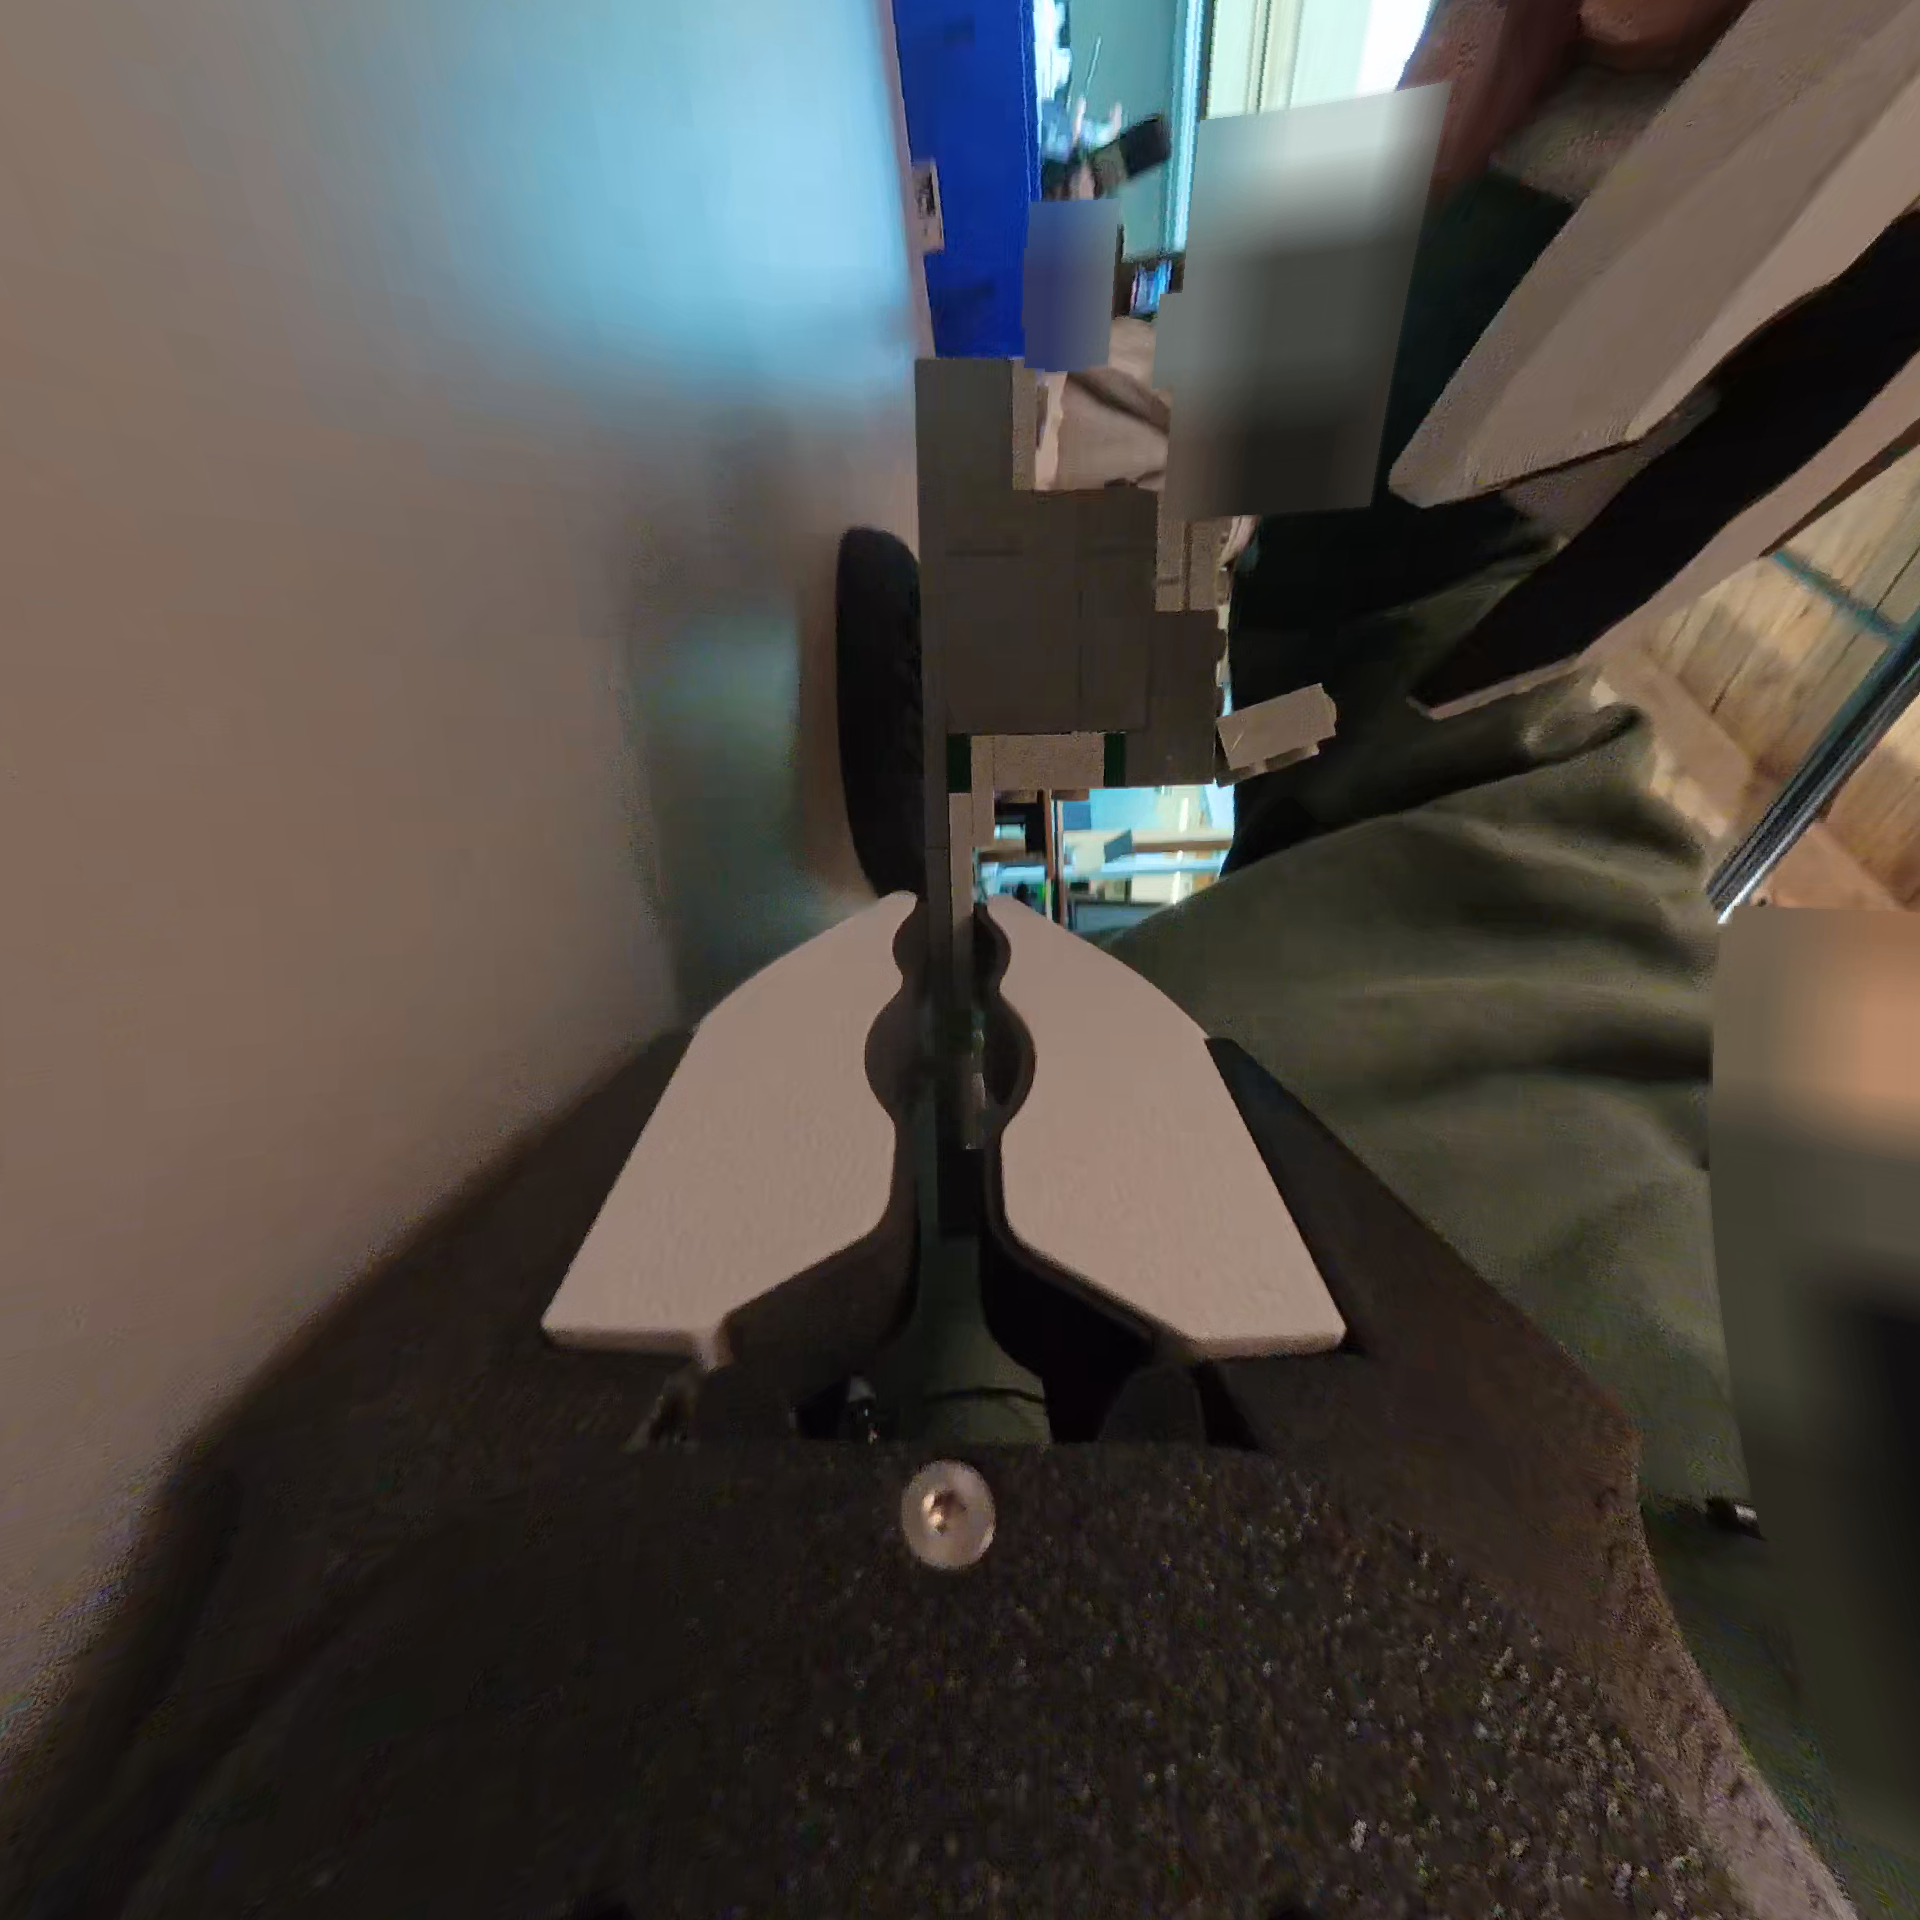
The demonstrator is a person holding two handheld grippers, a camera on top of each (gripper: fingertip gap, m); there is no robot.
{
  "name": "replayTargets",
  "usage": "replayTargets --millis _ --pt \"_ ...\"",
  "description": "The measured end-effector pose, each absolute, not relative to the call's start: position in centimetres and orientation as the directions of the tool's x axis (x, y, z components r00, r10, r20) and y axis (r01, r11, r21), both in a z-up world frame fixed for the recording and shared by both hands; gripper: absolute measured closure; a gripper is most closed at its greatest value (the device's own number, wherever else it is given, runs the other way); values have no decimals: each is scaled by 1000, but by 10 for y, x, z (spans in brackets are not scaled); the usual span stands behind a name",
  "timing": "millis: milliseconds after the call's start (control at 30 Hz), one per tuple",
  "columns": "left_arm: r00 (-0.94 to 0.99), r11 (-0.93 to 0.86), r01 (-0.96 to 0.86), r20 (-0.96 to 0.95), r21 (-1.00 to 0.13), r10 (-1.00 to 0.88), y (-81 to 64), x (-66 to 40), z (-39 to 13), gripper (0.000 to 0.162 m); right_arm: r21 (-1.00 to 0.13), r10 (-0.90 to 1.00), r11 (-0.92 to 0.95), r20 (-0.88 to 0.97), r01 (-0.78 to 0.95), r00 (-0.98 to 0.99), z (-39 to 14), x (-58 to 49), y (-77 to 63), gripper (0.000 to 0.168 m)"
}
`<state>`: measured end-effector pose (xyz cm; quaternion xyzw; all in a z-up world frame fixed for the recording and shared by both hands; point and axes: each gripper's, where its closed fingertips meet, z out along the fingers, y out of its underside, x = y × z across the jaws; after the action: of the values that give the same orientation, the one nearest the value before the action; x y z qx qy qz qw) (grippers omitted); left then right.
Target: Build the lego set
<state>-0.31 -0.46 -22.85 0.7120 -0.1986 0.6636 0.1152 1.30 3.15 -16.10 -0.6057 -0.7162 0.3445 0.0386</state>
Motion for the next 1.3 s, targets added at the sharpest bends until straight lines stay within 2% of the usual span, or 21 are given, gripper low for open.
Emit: replayTargets --millis 167,333,467,867,1300 --pt "64 -833 -545 987 -92 -150 -15 -4 -231 155 -440 760 -17 -589 898 -275 -170 13 20 99" --pt "95 -799 -597 983 -71 -159 -18 -4 -236 155 -334 669 4 -700 942 -251 -192 15 16 94" --pt "107 -791 -609 982 -59 -156 -18 -4 -237 155 -304 637 29 -728 952 -252 -207 14 14 91" --pt "109 -776 -627 980 -62 -167 -19 -1 -235 155 -320 584 55 -758 946 -290 -217 12 7 93" --pt "73 -657 -733 939 -178 -336 -25 -6 -230 155 -342 501 36 -807 939 -313 -208 9 -13 95"
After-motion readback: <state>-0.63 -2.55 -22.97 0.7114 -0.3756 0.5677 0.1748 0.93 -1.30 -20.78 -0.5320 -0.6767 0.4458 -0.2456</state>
